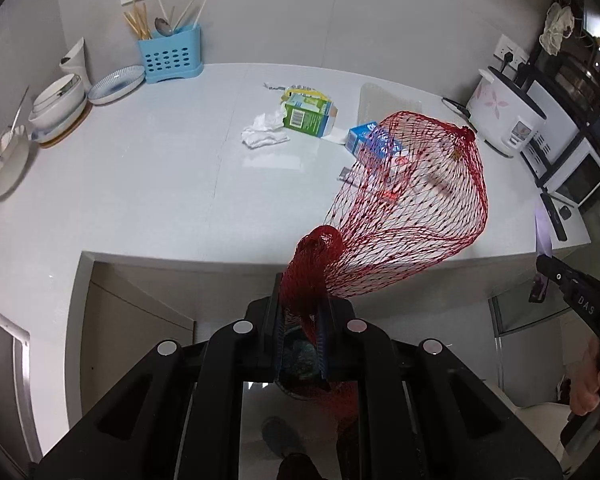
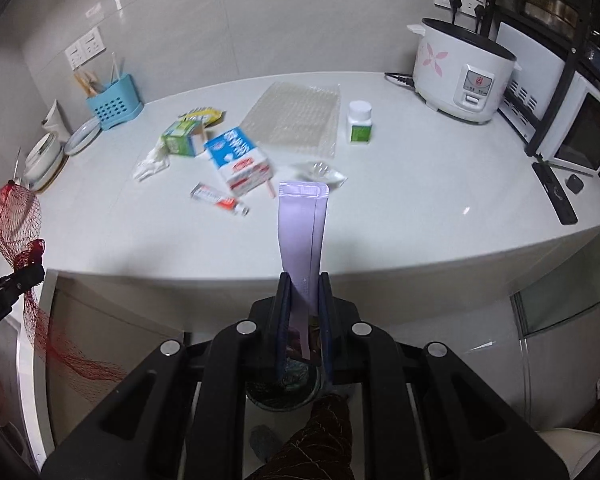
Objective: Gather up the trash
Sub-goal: 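Lift both held items and carry them down over the trash basket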
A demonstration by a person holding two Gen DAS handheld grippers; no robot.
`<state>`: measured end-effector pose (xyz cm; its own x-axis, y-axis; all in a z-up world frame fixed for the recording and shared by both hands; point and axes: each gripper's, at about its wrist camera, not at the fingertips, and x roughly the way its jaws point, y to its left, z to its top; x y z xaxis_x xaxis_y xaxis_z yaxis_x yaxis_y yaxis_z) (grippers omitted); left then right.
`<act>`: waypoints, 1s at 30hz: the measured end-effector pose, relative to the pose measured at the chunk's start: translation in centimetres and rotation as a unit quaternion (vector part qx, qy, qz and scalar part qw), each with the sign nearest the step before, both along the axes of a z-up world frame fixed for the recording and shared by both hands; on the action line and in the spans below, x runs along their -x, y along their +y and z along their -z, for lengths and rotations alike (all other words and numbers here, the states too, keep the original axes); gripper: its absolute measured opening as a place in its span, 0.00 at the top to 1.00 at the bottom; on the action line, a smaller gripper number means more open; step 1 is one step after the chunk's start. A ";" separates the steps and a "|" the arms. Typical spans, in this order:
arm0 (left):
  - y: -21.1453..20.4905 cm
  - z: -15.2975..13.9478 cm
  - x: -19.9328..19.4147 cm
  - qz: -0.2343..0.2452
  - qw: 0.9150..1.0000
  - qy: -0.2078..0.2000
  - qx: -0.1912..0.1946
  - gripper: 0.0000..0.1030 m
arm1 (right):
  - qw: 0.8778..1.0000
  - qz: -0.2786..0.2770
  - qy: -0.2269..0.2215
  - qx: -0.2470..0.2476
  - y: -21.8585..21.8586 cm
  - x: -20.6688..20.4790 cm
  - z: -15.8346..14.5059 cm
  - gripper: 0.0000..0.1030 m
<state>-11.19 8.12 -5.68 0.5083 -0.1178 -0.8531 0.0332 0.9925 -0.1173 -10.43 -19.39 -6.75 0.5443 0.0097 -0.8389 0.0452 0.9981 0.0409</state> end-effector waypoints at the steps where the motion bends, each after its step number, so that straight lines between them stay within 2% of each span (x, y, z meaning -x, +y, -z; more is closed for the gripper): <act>1: 0.4 0.3 0.8 -0.001 1.000 0.001 0.001 0.88 | 1.000 -0.001 0.003 -0.002 0.4 0.6 0.2 0.88; 10: 2.8 4.3 5.0 -0.028 0.999 0.023 0.010 0.88 | 0.999 -0.024 0.034 -0.001 3.5 4.4 3.7 0.88; 13: 2.9 5.9 5.6 -0.042 0.999 0.021 0.011 0.88 | 0.998 -0.034 0.044 -0.005 3.7 4.7 5.4 0.88; 17: 2.2 9.4 6.3 -0.052 0.999 0.014 0.008 0.88 | 0.997 -0.066 0.046 -0.002 4.1 4.7 9.5 0.88; 23: 0.4 18.4 6.6 -0.066 0.996 0.049 0.017 0.88 | 0.990 -0.110 0.091 0.013 4.8 4.4 19.0 0.88; 30: -2.0 31.6 6.4 -0.067 0.994 0.082 0.033 0.88 | 0.981 -0.135 0.136 0.010 4.3 3.9 31.6 0.88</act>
